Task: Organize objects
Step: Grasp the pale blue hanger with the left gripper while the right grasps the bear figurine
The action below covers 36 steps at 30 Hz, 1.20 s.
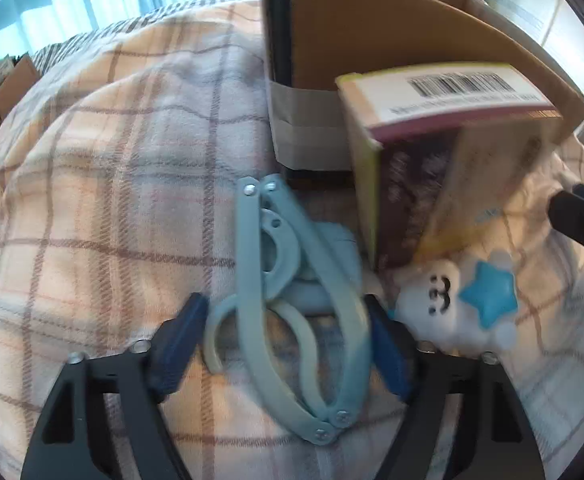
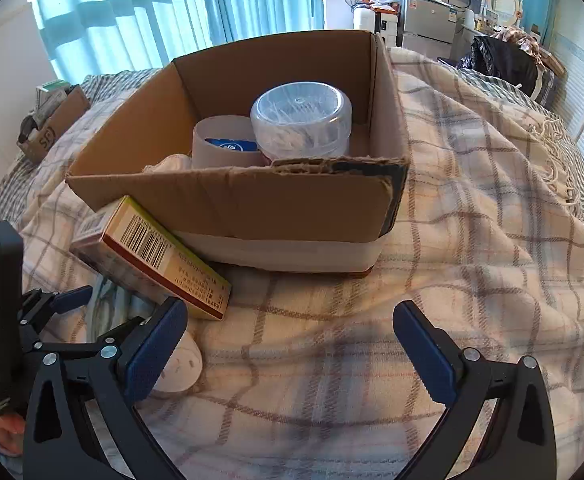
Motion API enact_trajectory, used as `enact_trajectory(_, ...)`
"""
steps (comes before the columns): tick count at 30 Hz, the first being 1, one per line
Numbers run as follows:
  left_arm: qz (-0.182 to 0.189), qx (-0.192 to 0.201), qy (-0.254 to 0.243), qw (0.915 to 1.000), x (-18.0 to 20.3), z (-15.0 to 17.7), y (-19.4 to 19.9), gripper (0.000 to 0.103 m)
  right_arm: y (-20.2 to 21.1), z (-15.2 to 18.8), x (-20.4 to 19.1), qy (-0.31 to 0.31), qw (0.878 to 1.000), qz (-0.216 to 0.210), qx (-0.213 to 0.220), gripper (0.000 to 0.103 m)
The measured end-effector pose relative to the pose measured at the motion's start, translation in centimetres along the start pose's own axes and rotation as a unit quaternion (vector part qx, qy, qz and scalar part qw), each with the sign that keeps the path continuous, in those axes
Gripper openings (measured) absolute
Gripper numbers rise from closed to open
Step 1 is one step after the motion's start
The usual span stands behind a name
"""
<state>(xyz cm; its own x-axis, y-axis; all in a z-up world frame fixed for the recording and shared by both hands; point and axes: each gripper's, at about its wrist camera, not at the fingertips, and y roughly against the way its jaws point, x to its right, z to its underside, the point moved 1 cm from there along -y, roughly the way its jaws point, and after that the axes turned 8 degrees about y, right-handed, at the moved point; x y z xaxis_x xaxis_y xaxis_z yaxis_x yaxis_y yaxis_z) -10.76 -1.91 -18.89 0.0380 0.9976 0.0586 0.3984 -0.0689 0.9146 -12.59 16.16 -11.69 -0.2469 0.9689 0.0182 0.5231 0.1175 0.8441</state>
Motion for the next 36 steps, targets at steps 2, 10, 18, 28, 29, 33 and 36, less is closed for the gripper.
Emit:
enact_trajectory(2, 0.008, 0.003, 0.004, 1.0, 0.0, 0.4, 0.7, 0.069, 0.2, 0.2, -0.4, 0.008, 1.0, 0.007, -0.001, 0.103)
enact_trajectory(10, 0.053, 0.046, 0.059, 0.9958, -3.0, 1.9, 5.8, 0.069, 2.6, 0.4, -3.5, 0.056, 0.998, -0.004, 0.024, 0.102)
enact_trajectory(18, 0.056, 0.024, 0.078, 0.9951, -6.0, 0.6, 4.2, 0.022, -0.7, -0.3, -6.4, 0.062, 0.995, -0.072, -0.024, 0.092)
enact_trajectory(28, 0.074, -0.002, 0.092, 0.993, -6.8, 1.4, 4.0, 0.055, -5.0, 0.7, -8.5, 0.092, 0.986, -0.101, -0.097, 0.066)
enact_trajectory(29, 0.074, -0.008, 0.088, 0.9933, -6.6, 2.1, 4.0, 0.062, -4.8, 0.8, -8.4, 0.089, 0.986, -0.105, -0.093, 0.058)
enact_trajectory(33, 0.046, -0.015, 0.06, 0.997, -5.5, 3.5, 4.0, 0.068, -3.2, 0.9, -8.1, 0.086, 0.989, -0.093, -0.074, 0.058)
enact_trajectory(36, 0.02, -0.029, 0.033, 0.9988, -4.5, 3.5, 2.6, 0.068, -1.6, 0.9, -8.0, 0.086, 0.992, -0.081, -0.053, 0.058)
